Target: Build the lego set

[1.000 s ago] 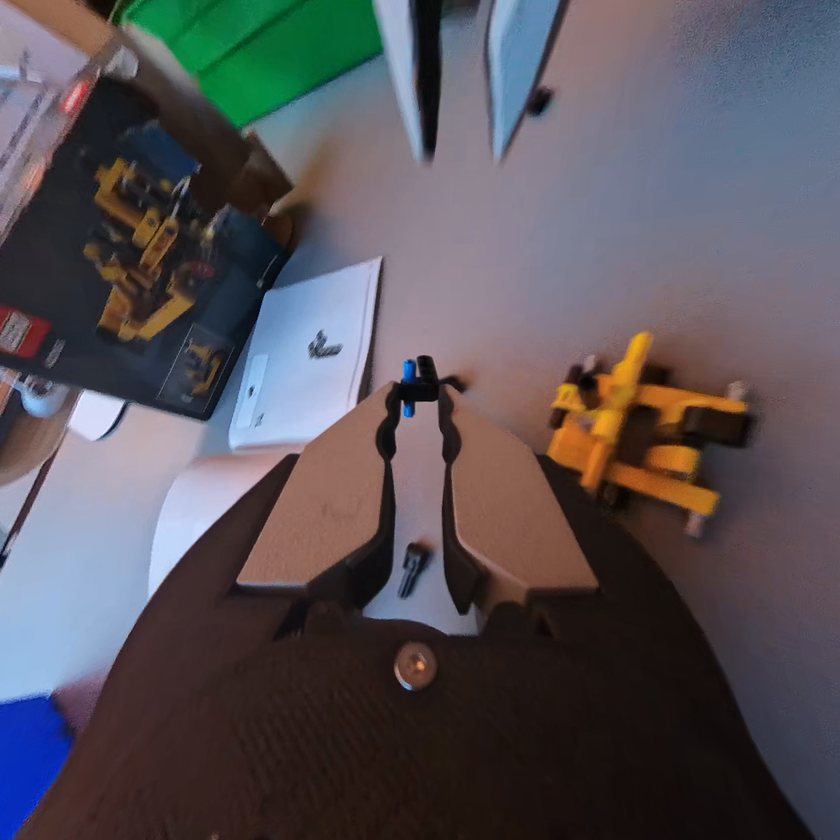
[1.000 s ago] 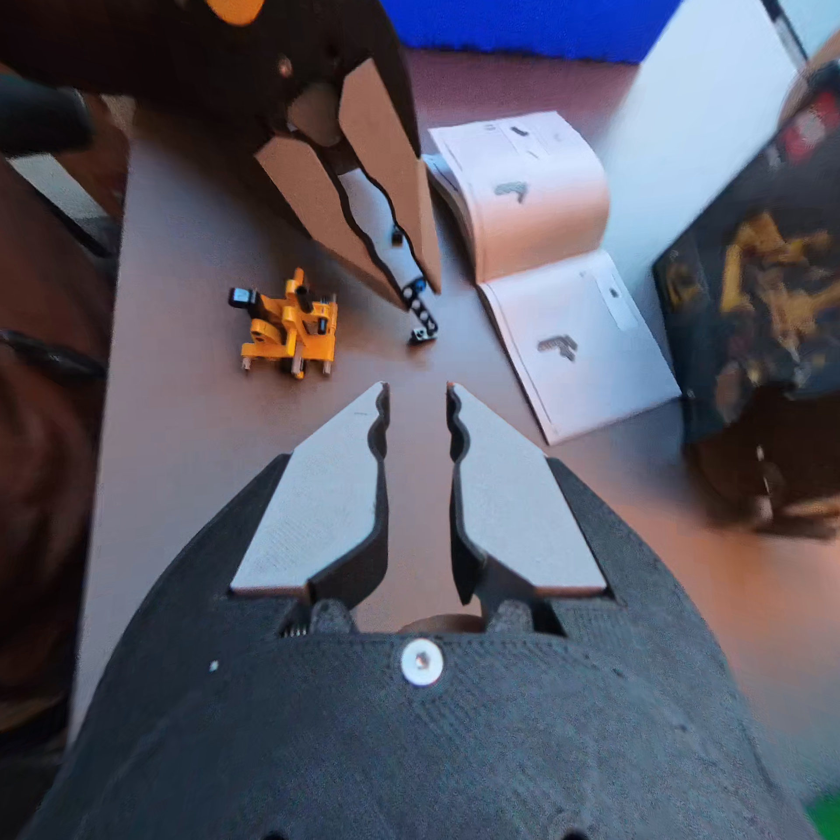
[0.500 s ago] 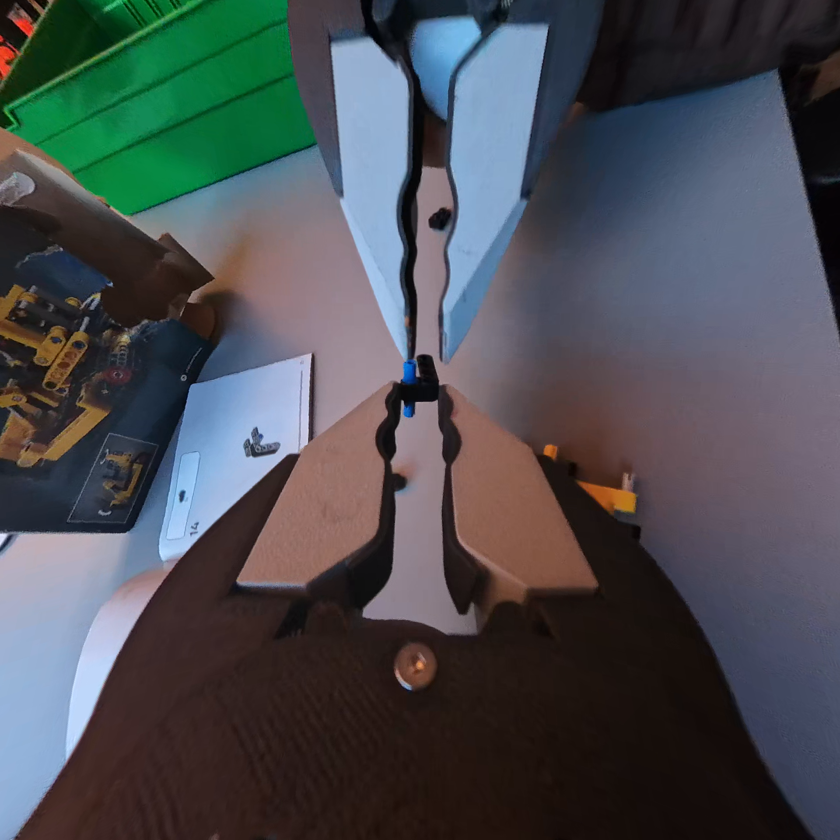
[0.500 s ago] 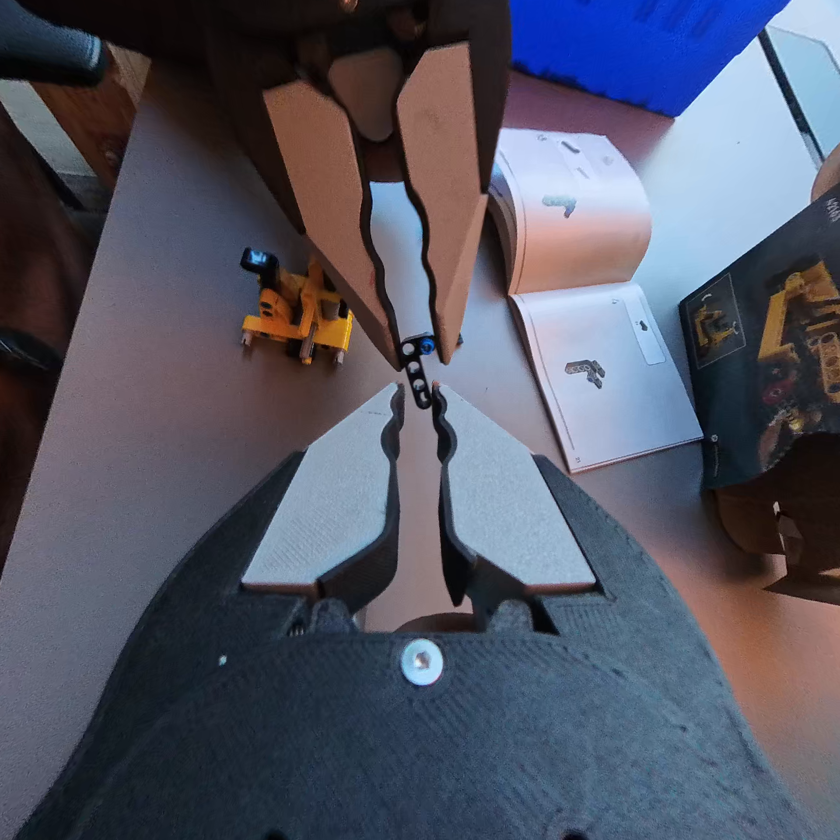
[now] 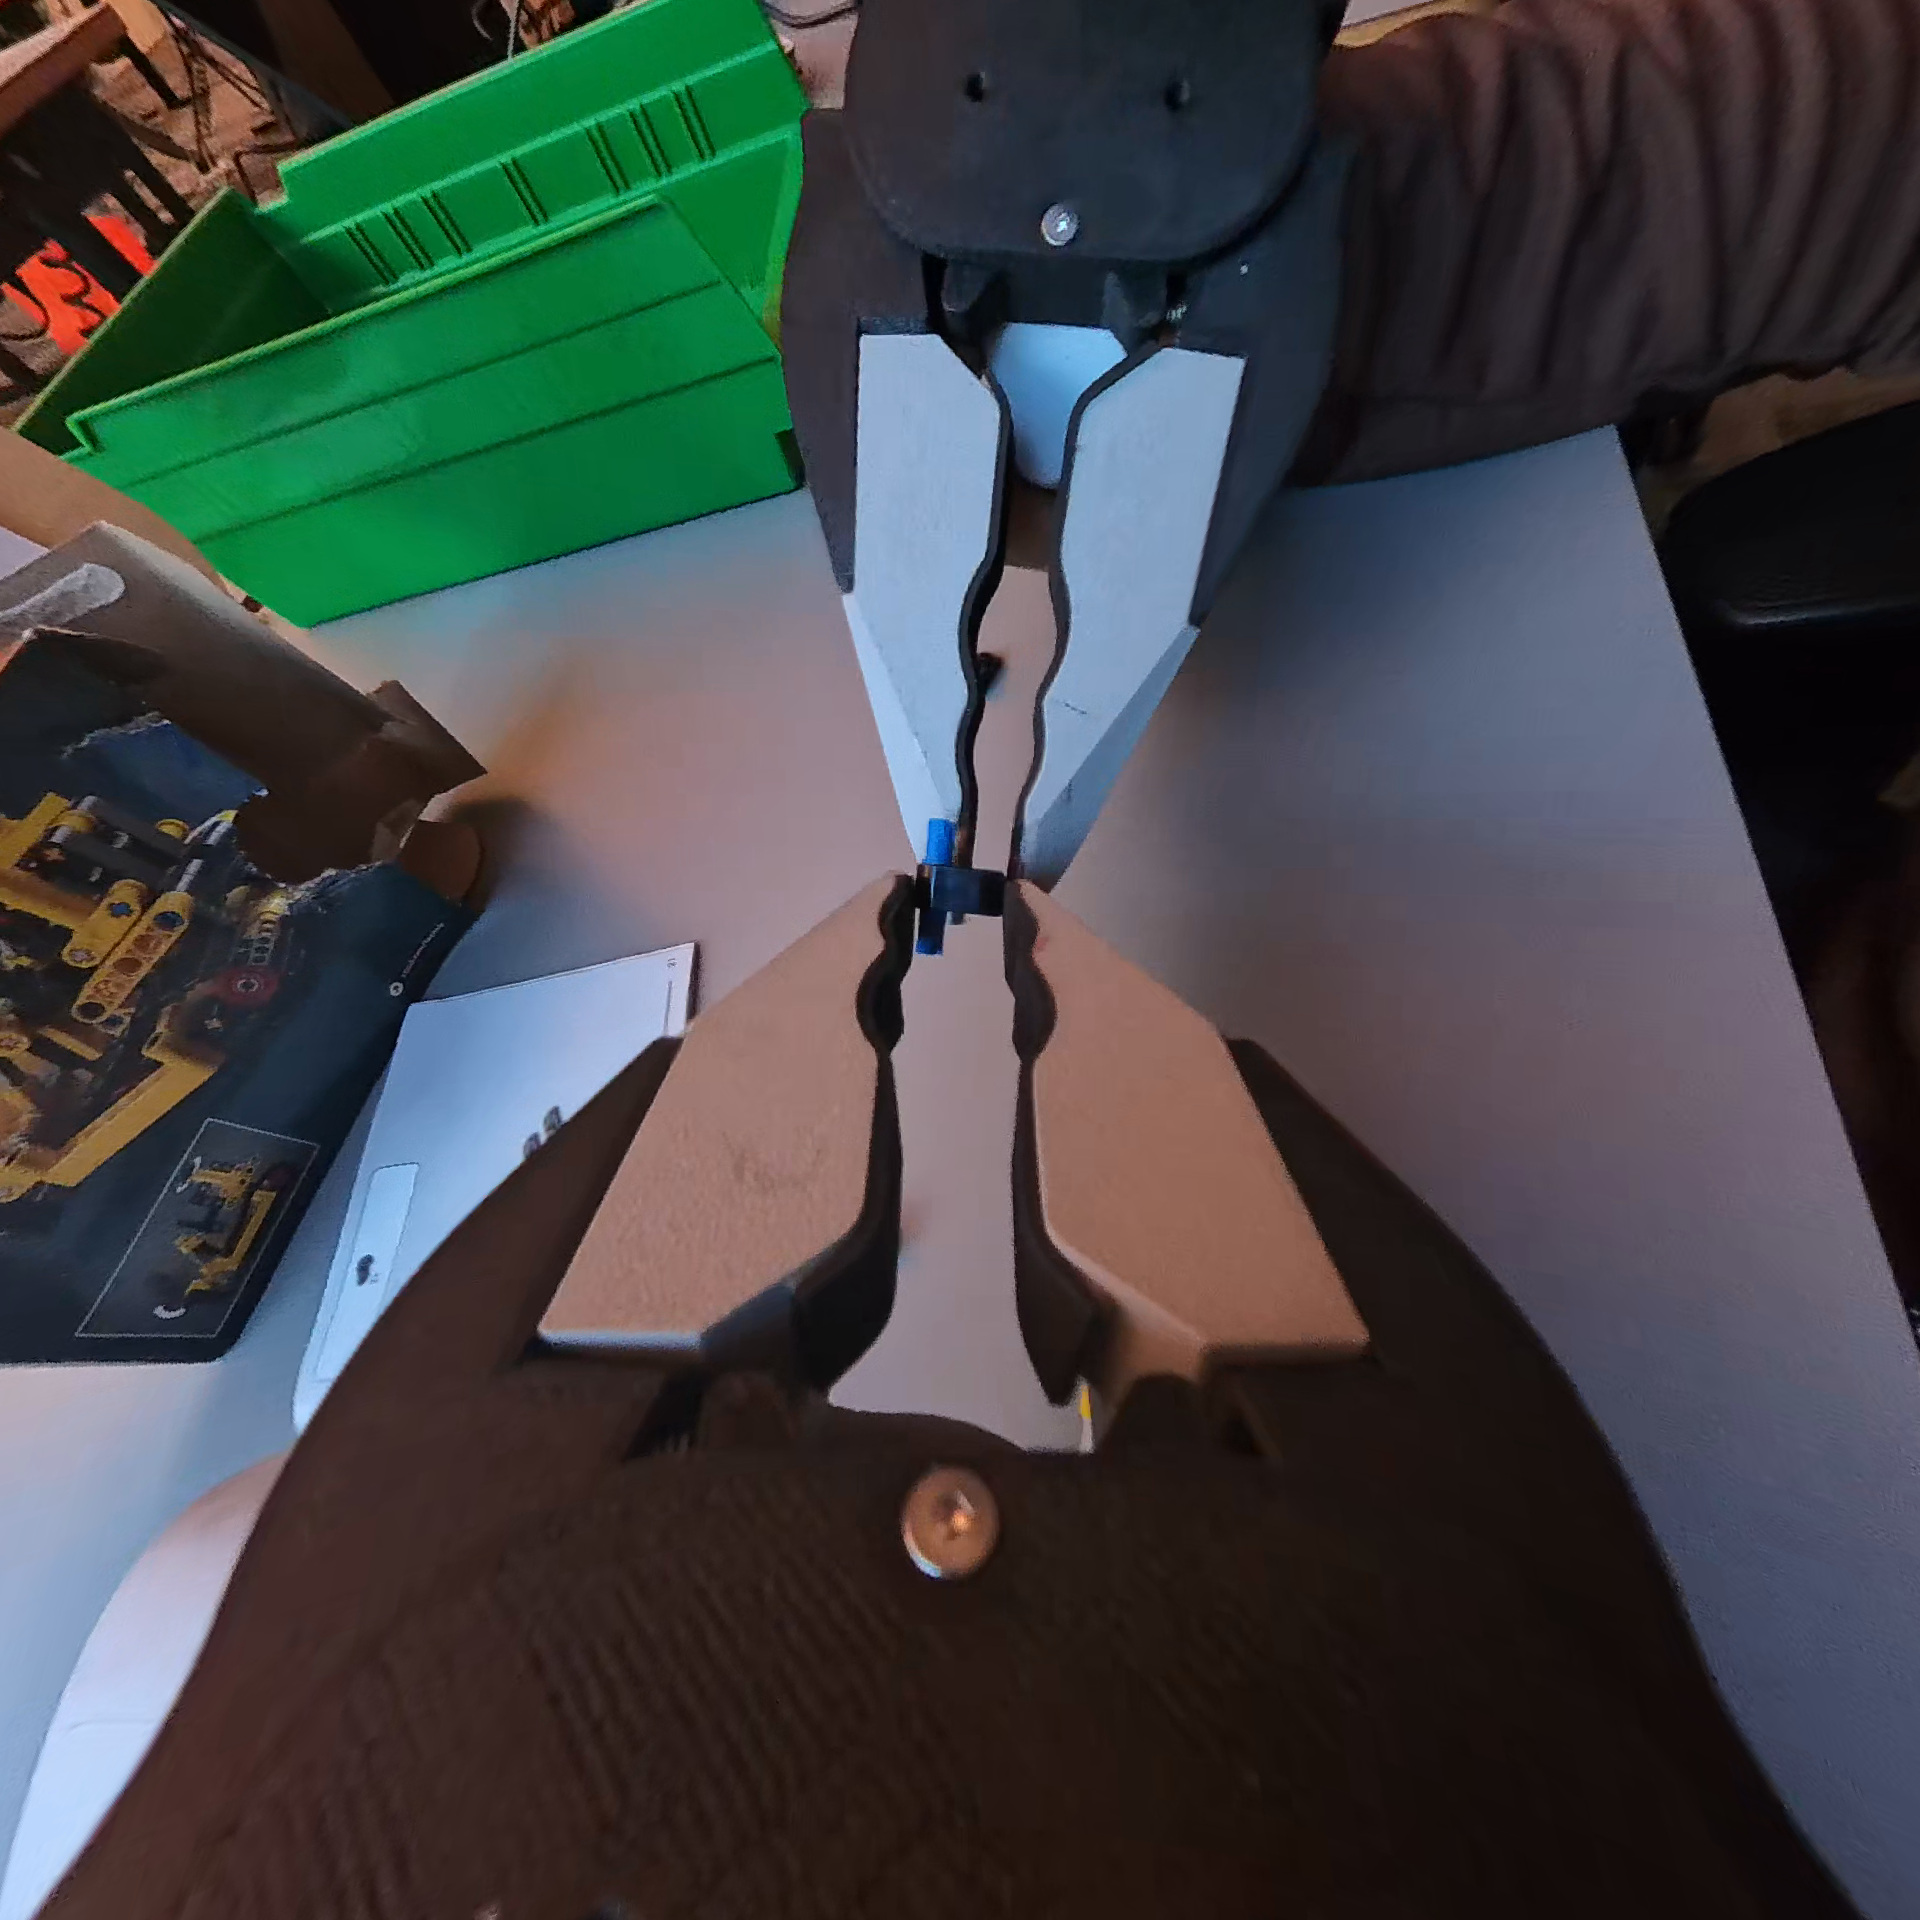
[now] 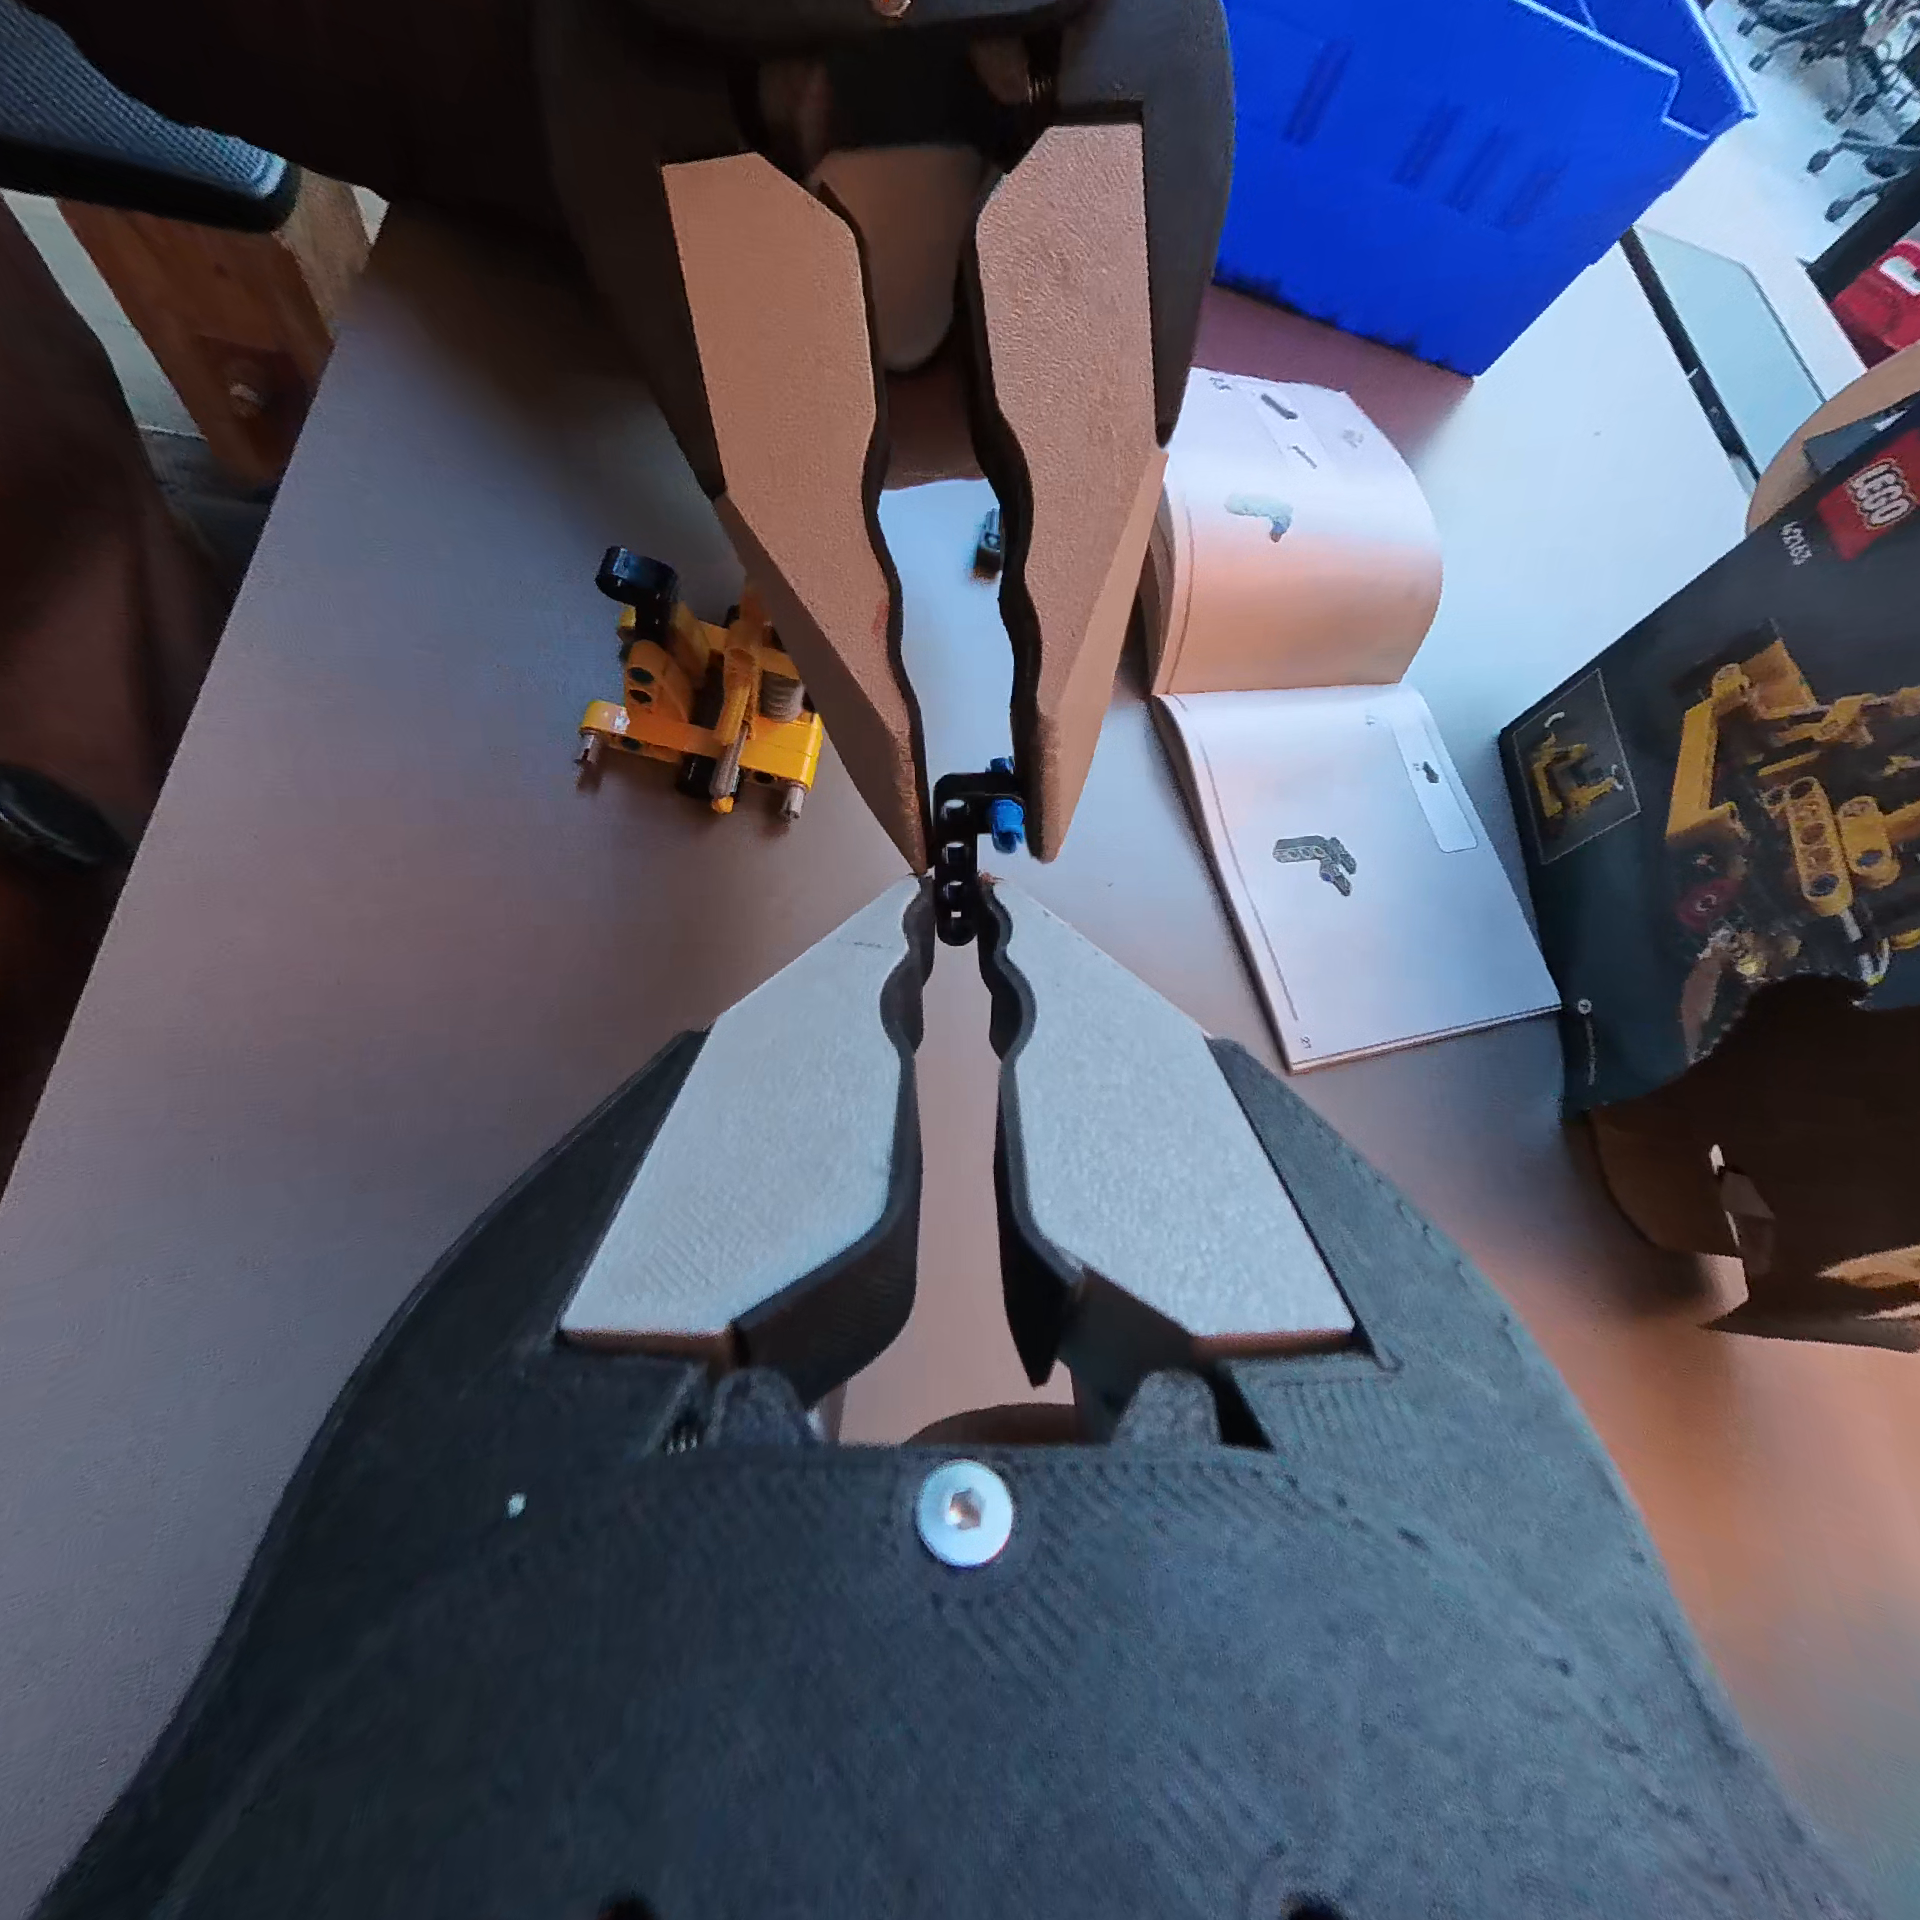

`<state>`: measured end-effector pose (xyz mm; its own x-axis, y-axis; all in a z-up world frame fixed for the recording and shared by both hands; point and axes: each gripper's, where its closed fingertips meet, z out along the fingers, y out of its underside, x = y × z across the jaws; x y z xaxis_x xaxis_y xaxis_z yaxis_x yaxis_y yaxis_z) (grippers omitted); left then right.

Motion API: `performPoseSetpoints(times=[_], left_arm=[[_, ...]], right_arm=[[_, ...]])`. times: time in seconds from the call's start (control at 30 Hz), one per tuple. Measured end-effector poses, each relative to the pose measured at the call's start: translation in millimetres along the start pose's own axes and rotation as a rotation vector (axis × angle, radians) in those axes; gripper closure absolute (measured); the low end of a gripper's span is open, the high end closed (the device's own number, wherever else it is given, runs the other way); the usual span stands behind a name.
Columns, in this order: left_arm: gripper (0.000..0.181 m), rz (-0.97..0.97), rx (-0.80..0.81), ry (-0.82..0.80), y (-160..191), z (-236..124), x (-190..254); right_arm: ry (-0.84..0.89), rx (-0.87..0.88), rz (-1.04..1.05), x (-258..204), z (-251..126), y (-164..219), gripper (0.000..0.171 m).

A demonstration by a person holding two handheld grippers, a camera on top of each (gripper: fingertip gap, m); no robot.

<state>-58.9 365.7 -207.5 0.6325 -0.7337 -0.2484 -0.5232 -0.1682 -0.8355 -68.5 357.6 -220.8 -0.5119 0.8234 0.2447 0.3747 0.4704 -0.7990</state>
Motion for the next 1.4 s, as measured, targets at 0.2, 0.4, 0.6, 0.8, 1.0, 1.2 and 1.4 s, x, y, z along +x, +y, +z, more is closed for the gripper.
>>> performPoseSetpoints(times=[0.2,0.4,0.6,0.8,1.0,1.2,1.4], left_arm=[[0.168,0.008,-0.053,0.003,15,2,1],[0.168,0.081,-0.084,-0.019,16,5,8],[0.168,0.018,-0.005,-0.008,6,-2,7],[0.168,-0.044,0.047,0.006,-4,-8,6],[0.168,-0.147,0.143,0.058,-16,-17,5],[0.167,-0.168,0.158,0.070,-17,-18,6],[0.164,-0.194,0.177,0.076,-18,-20,4]], right_arm=[[0.023,-0.052,0.044,7,-2,11,0.155],[-0.003,0.093,0.142,10,-22,-5,0.160],[-0.033,0.015,0.080,-5,-4,1,0.150],[0.005,0.058,0.020,-5,-1,-9,0.166],[0.052,0.161,-0.040,-2,-5,-22,0.167],[0.065,0.175,-0.063,-2,-7,-25,0.167],[0.063,0.174,-0.063,-2,-8,-23,0.167]])
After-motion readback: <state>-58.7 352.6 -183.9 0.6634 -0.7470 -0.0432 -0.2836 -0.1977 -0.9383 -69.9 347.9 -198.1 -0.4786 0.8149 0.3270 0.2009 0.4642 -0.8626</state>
